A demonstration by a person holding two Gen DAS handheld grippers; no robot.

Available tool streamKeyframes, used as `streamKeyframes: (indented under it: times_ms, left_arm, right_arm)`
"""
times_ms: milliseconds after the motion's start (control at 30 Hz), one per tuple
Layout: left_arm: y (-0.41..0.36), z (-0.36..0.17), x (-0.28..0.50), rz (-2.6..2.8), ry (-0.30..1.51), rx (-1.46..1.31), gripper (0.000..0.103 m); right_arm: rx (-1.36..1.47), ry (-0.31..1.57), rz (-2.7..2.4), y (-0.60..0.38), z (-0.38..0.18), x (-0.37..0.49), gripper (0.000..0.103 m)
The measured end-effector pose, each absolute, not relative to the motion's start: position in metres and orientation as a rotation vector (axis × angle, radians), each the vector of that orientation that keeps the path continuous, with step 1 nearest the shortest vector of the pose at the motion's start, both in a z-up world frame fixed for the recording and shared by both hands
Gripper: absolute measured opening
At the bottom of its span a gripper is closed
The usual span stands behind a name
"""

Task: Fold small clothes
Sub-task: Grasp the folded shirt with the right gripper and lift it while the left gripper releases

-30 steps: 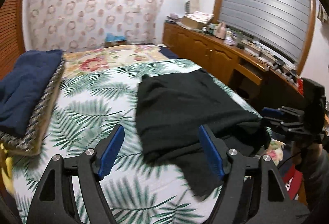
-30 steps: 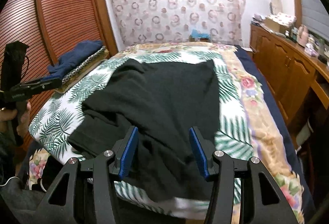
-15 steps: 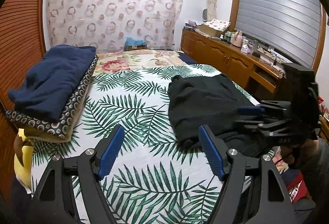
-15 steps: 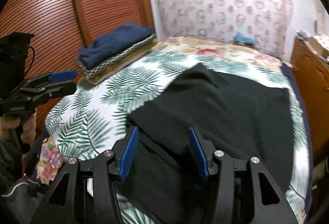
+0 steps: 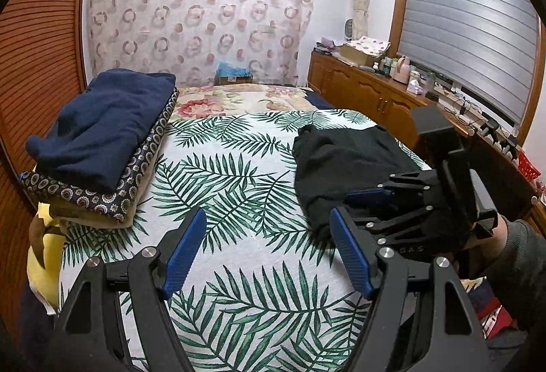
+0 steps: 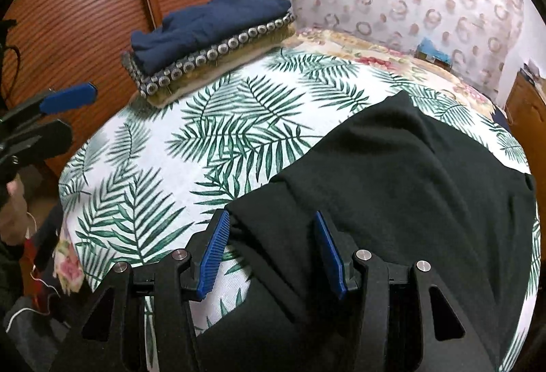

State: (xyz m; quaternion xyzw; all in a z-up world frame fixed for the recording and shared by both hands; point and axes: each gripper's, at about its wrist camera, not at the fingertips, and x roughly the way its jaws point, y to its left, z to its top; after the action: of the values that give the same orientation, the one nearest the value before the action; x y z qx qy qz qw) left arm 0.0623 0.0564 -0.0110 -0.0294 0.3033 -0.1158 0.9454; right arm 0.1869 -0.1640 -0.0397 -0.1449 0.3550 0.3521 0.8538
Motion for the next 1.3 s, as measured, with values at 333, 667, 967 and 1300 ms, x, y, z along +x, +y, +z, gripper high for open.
streamKeyframes:
  times_ms: [333, 667, 967, 1300]
  left_arm:
    - [0.062, -0.015, 0.060, -0.234, 0.623, -0.073, 0.075]
    - [0.063, -0.019, 0.059, -0.239, 0.633, -0.075, 0.075]
    - [0.050, -0.020, 0.060, -0.263, 0.646, -0.069, 0.075]
    - [0.038, -0.025, 0.063, -0.279, 0.667, -0.054, 0.076]
  right_arm:
    - [-0.425, 0.733, 0.715, -0.133, -0.053, 0.182, 0.053]
    - [-0.386, 0.724, 0.713, -0.142, -0.043, 0.182, 0.009]
    - [-0.146, 0.602, 0.585, -0.246, 0.041, 0.220, 0.009]
    - [-0.099, 0.666, 0.286, -0.323, 0.041, 0.305, 0.009]
